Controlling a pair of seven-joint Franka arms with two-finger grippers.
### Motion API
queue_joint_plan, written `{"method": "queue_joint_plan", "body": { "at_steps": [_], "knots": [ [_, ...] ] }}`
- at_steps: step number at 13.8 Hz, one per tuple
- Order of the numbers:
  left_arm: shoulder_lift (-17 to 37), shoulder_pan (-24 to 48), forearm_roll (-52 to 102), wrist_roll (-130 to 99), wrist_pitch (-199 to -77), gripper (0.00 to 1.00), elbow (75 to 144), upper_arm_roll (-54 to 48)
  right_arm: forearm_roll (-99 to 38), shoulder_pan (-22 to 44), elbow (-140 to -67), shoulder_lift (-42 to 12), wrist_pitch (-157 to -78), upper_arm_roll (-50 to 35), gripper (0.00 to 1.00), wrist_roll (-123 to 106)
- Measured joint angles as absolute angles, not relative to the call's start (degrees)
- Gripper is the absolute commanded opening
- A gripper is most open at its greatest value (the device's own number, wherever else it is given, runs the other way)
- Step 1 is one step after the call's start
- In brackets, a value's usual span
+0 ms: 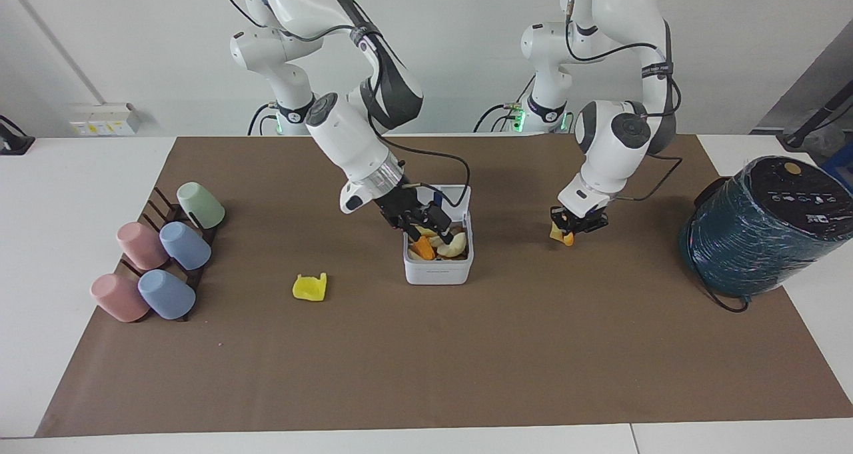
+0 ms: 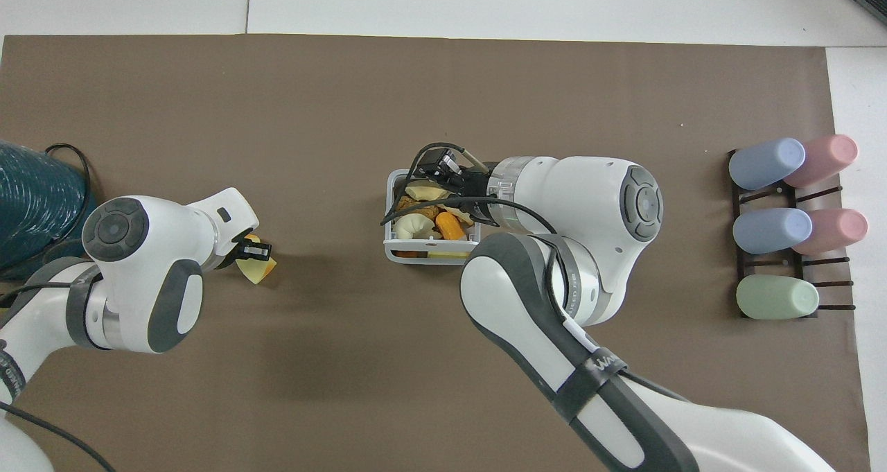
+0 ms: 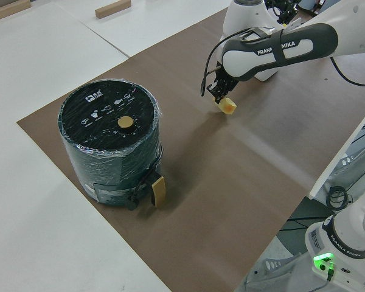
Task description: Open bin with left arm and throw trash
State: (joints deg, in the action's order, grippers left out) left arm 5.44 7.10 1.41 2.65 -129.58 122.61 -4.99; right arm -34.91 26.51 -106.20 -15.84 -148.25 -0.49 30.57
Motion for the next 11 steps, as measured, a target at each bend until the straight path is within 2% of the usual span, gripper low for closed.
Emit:
{"method": "queue_joint_plan", "body": {
  "at_steps": [4,8,11],
  "knots": [
    [7.72,9.96,2.72,2.64,-127.34,0.00,113.31,-5.51,-17.71,16.84,-106.11,-14.18,-146.04,-0.22,1.00,22.83],
    [11.87,14.53,10.21,2.55,-127.48,0.00,104.97,-5.70,-15.52,9.39,-106.80,-14.28,-141.21,-0.15,1.00,0.55],
    [14.18,15.80,14.60,2.54,-127.54,0.00,99.46,-5.77,-15.49,7.25,-108.16,-16.58,-141.01,-0.16,1.00,-11.95]
  ]
}}
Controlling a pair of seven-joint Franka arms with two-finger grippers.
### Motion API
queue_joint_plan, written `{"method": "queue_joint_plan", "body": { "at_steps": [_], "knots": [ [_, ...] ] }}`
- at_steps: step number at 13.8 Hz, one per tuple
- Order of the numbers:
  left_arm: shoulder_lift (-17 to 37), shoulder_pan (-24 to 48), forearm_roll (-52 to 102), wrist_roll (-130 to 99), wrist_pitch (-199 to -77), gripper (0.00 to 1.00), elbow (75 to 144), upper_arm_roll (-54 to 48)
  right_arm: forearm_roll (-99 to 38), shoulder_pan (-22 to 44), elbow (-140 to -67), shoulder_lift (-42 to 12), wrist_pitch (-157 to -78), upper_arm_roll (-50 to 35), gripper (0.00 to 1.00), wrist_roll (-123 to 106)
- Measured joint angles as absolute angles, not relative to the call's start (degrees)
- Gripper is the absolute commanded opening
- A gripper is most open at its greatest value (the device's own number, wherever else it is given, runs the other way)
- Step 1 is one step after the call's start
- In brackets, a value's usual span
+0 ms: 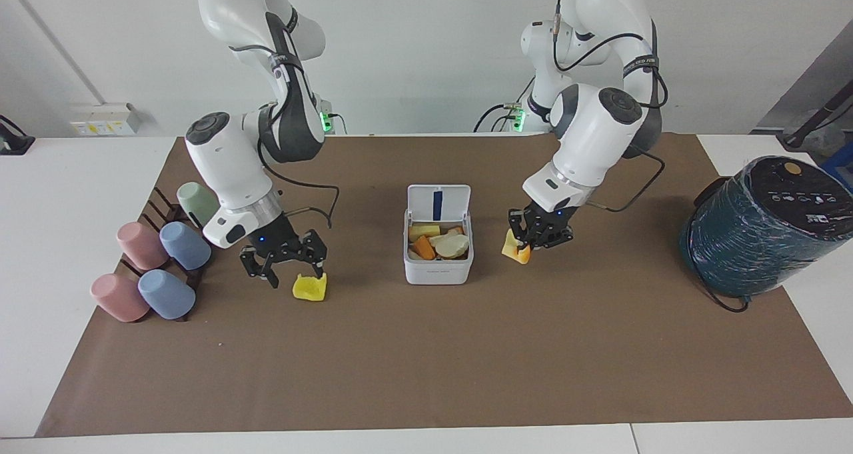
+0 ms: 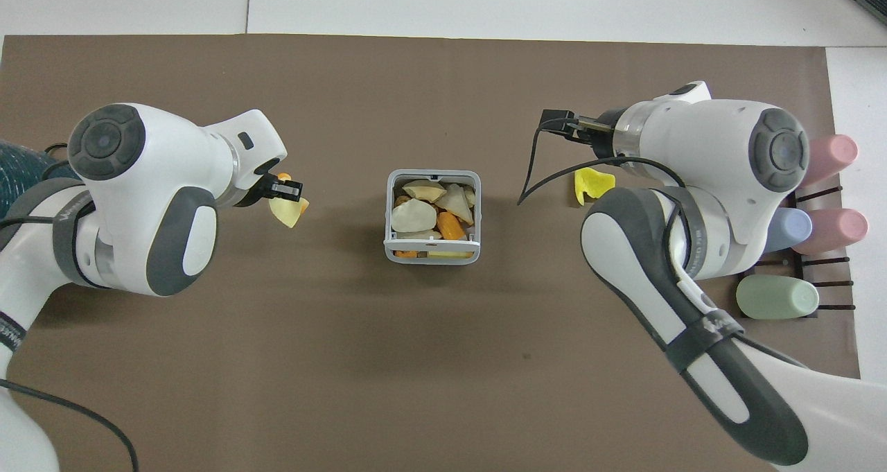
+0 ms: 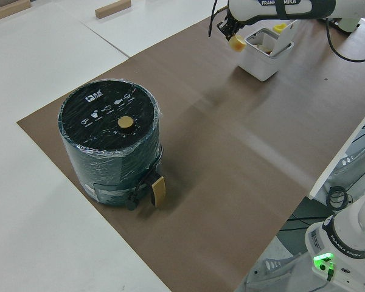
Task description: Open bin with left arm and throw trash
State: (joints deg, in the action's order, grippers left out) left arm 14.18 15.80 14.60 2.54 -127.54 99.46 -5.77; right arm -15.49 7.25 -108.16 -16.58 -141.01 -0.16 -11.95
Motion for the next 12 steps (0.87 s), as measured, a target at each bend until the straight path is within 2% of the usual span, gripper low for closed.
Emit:
{"method": "queue_joint_plan", "body": {
  "at_steps": [4,5,6,7,8,9,11,12],
  "knots": [
    [15.46,22.40,17.65,-1.19,-133.08,0.00,98.09,-5.91,-11.38,7.17,-108.91,-20.15,-141.12,-0.34,1.00,-16.74],
    [15.62,24.15,17.65,-3.53,-133.38,0.64,98.09,-5.95,-11.17,7.33,-109.34,-20.63,-141.12,-0.49,1.00,-17.07],
    [15.73,25.67,17.65,-5.25,-133.43,1.00,98.09,-5.94,-11.12,7.56,-109.72,-21.20,-141.24,-0.62,1.00,-17.21],
    [15.80,26.68,17.65,-6.22,-133.46,1.00,98.13,-5.91,-11.10,7.83,-109.95,-21.87,-141.87,-0.67,1.00,-17.24],
    [15.89,27.12,17.65,-6.71,-133.46,1.00,98.23,-5.90,-11.10,7.99,-110.14,-22.77,-142.80,-0.74,0.83,-17.25],
    [15.95,27.16,17.65,-6.75,-133.47,1.00,98.27,-5.82,-11.00,8.06,-110.22,-23.69,-143.58,-0.76,0.48,-17.39],
    [15.98,27.15,17.65,-6.75,-133.38,1.00,98.31,-5.41,-9.92,8.05,-110.14,-24.97,-144.21,-0.64,0.00,-17.59],
    [15.98,27.16,17.65,-6.76,-133.11,1.00,98.32,-5.29,-9.67,7.83,-109.96,-24.95,-143.93,-0.44,0.00,-17.59]
  ]
}}
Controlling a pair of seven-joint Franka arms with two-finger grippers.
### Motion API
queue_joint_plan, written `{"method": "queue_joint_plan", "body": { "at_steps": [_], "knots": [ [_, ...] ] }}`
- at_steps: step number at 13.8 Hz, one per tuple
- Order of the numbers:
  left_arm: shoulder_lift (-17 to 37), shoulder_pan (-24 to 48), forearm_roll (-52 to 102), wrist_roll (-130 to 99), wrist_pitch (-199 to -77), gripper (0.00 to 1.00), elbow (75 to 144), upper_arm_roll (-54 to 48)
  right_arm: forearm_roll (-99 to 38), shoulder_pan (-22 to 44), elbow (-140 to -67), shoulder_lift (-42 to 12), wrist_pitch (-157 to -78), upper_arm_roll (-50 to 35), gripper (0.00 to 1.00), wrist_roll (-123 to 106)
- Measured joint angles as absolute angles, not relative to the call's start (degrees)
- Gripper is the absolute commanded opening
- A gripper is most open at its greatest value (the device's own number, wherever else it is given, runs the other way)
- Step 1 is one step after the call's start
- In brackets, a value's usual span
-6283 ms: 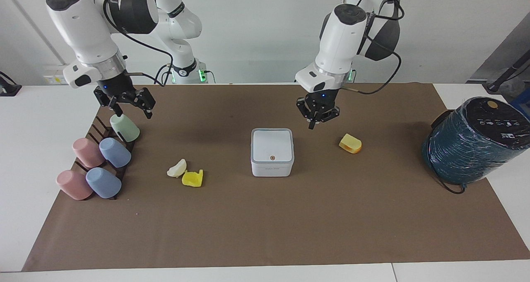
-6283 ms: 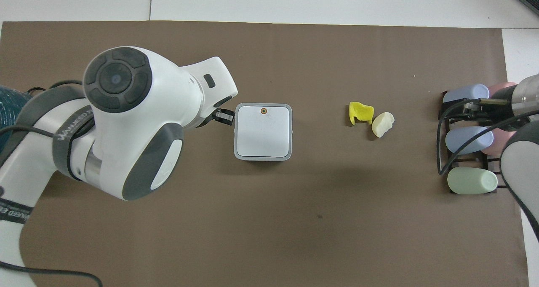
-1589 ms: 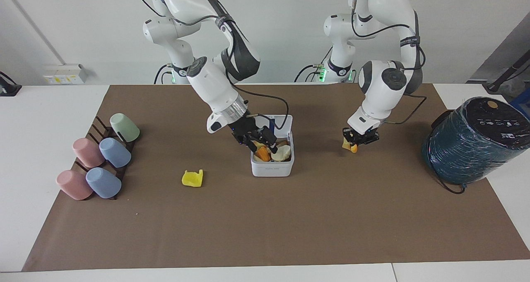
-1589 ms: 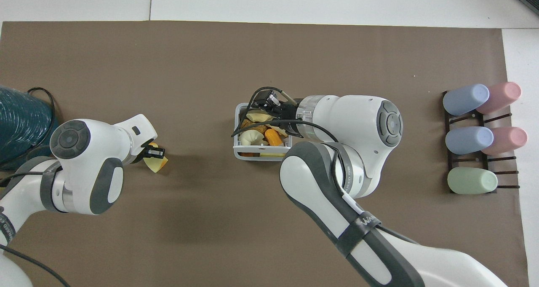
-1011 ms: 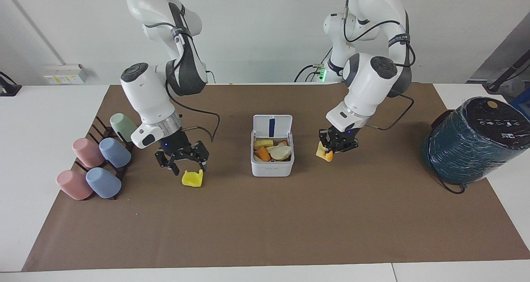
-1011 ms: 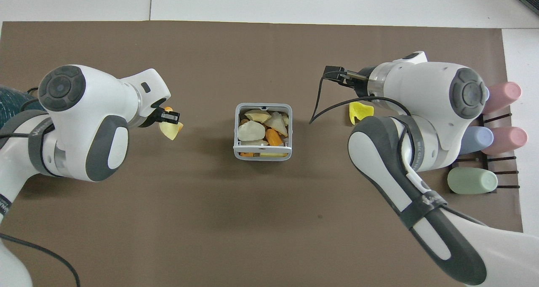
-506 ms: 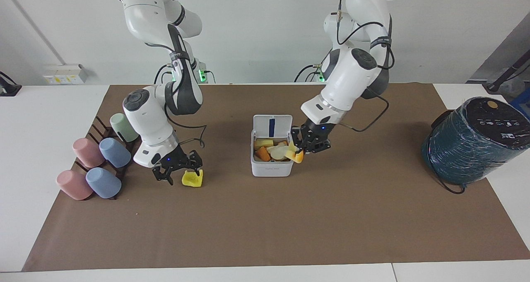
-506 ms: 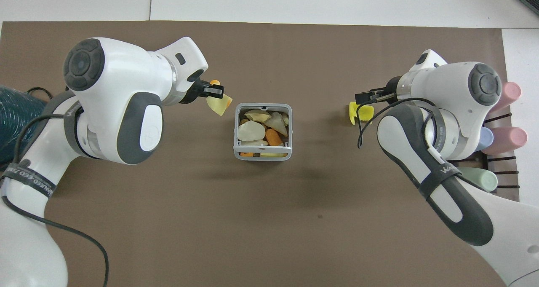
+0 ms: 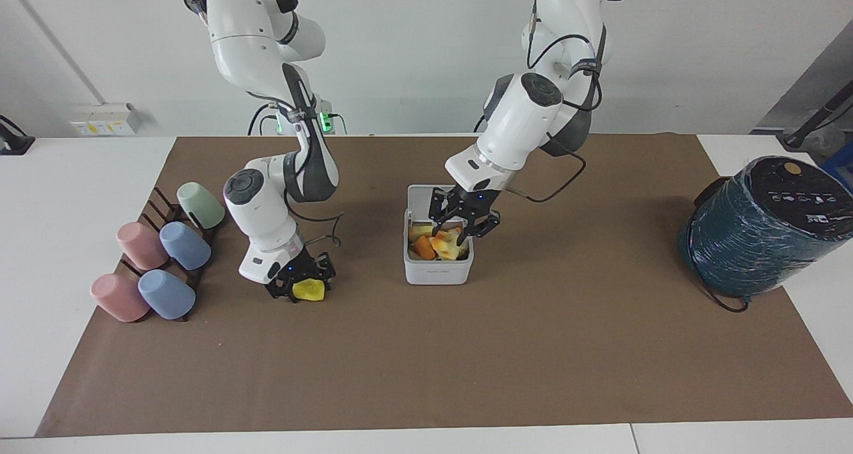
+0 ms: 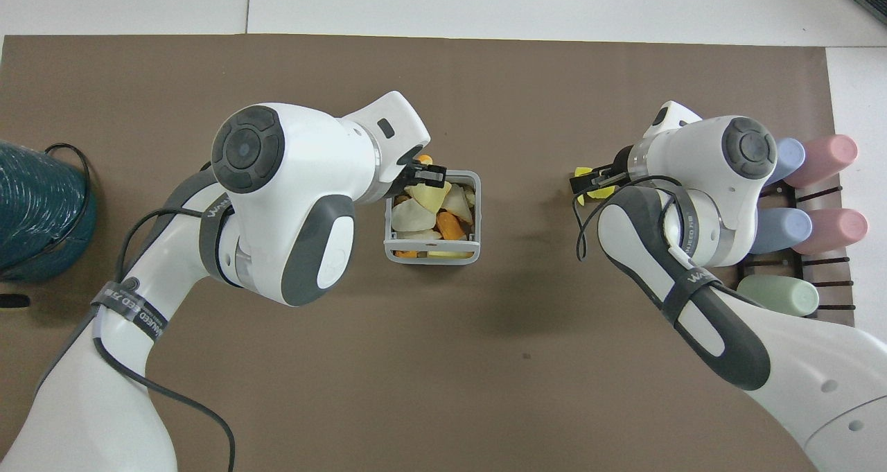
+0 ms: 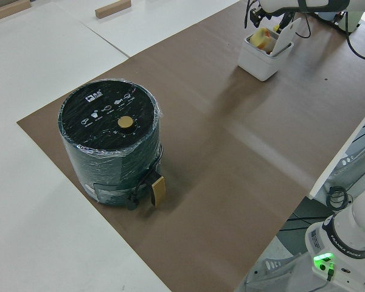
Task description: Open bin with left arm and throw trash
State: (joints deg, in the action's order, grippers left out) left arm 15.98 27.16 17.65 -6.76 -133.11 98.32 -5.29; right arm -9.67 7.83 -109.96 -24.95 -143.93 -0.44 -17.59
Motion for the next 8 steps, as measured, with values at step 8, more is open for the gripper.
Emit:
{"method": "queue_joint_plan", "body": {
  "at_steps": [8],
  "knots": [
    [11.81,22.70,6.18,-6.87,-117.73,1.00,98.11,-2.82,-9.73,7.94,-103.17,-23.32,-132.99,-0.66,0.00,-7.59]
  ]
}}
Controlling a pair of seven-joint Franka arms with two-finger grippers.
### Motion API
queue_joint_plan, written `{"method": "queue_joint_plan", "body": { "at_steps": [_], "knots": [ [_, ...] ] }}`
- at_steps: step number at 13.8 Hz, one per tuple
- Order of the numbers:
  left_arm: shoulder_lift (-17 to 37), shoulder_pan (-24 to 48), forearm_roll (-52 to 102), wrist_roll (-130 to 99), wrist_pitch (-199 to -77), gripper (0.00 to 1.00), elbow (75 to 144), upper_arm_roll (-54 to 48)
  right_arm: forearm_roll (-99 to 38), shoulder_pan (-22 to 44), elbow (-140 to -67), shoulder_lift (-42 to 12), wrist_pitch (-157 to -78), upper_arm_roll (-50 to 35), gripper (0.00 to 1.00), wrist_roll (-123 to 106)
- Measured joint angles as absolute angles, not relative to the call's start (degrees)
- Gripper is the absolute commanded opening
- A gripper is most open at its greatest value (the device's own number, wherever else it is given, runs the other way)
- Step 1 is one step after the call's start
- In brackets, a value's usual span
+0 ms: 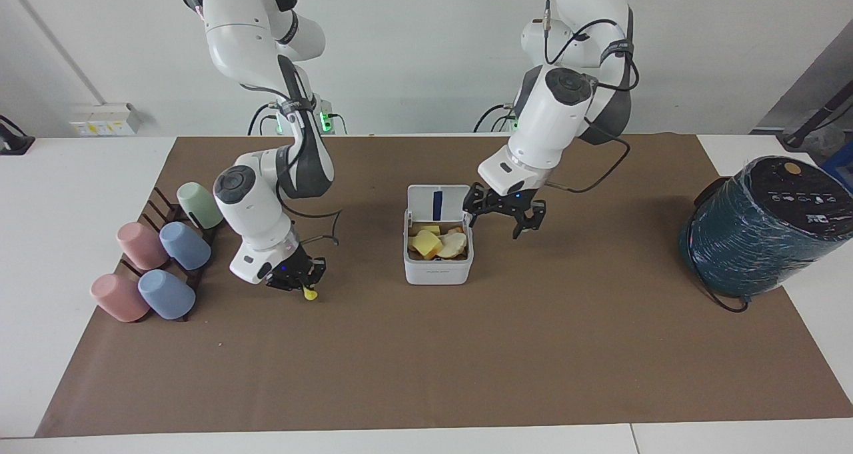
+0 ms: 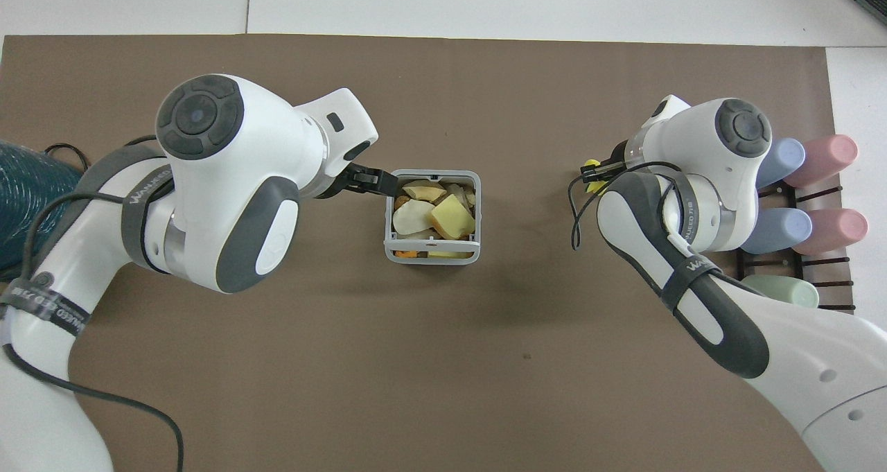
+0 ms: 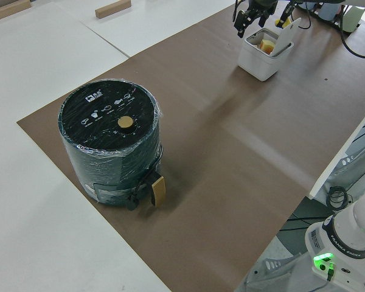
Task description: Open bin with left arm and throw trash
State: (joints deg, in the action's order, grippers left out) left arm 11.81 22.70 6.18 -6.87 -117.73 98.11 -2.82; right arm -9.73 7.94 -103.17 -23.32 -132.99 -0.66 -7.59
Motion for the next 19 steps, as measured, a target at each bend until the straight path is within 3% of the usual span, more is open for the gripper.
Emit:
{"method": "queue_joint_plan", "body": {
  "at_steps": [5,12,13,14,15,19],
  "knots": [
    [6.67,13.86,4.39,-5.96,-109.43,1.00,97.97,-2.48,-10.64,8.62,-96.34,-18.77,-125.93,-5.67,0.00,9.10],
    [-1.10,3.91,3.32,2.53,-100.90,1.00,97.77,-2.25,-14.64,18.99,-95.26,-19.42,-133.34,-9.15,0.00,36.95],
    [-1.15,2.46,3.27,5.15,-100.41,1.00,97.76,-2.11,-14.64,20.38,-95.42,-19.50,-133.36,-9.16,0.21,38.84],
    [-1.22,1.09,3.27,6.84,-99.96,1.00,97.74,-1.88,-14.64,21.36,-95.81,-19.53,-133.36,-9.16,0.71,39.92],
    [-1.29,0.05,3.26,7.72,-98.93,1.00,97.55,-1.64,-14.64,21.76,-96.42,-19.57,-133.37,-9.16,1.00,40.33],
    [-1.38,-0.65,3.24,8.18,-90.48,1.00,90.67,-1.47,-14.64,21.91,-97.51,-19.61,-134.29,-9.09,1.00,40.35]
  ]
}}
